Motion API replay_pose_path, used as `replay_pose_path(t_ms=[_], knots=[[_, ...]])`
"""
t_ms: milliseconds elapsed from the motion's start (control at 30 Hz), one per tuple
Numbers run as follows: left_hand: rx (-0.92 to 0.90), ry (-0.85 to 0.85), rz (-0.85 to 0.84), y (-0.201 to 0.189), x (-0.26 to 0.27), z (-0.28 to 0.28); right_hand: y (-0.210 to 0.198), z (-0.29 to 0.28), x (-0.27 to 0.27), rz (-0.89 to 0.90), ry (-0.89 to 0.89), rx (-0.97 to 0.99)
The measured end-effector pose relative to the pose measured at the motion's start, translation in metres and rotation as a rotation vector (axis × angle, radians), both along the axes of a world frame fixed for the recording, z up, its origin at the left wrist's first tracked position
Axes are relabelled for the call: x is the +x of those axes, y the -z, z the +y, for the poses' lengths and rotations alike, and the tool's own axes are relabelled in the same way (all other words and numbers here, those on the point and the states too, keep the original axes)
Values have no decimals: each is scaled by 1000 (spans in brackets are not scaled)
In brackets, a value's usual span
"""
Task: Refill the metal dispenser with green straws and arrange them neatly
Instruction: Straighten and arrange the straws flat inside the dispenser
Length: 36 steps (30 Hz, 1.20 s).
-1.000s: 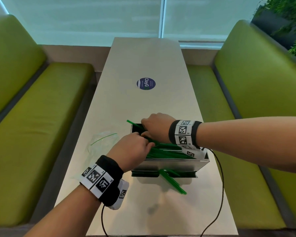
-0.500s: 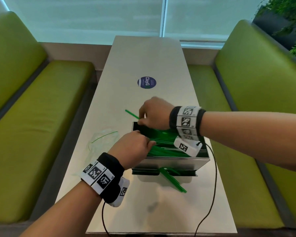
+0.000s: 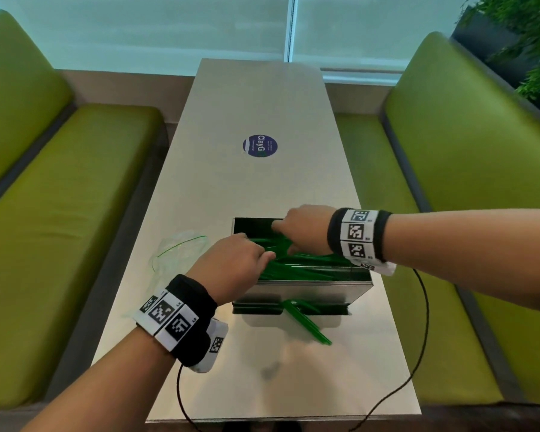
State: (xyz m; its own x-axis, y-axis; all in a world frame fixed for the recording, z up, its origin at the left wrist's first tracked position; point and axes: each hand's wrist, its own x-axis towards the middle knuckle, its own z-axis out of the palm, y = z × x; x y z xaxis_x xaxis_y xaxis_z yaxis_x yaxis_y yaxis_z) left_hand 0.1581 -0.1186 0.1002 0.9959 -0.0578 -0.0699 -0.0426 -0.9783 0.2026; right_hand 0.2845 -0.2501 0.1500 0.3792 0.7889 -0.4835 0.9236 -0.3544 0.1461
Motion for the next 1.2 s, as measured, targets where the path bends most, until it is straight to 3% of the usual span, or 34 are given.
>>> replay_pose_path(t_ms=[133,200,267,500,600,700,767,1200], knots=[[-3,2,-6,-1,0,0,14,2,2,80,52,73],[11,2,0,-2,0,-1,24,0,3,182,168,-126],[16,-2,6,-2,0,-1,27,-5,2,173,186,-287],[5,-16,35,-5,-1,-2,23,-11,23,149,234,-138],[3,-18,48,-5,0,-3,24,-14,23,327,314,-221],[-4,-19,56,-5,0,-3,28,-18,18,315,265,-278],[2,-22,65,-5,0,-2,27,-18,19,257,228,-196],[-7,-18,55,-2,0,0,34,16,16,374,167,-196]])
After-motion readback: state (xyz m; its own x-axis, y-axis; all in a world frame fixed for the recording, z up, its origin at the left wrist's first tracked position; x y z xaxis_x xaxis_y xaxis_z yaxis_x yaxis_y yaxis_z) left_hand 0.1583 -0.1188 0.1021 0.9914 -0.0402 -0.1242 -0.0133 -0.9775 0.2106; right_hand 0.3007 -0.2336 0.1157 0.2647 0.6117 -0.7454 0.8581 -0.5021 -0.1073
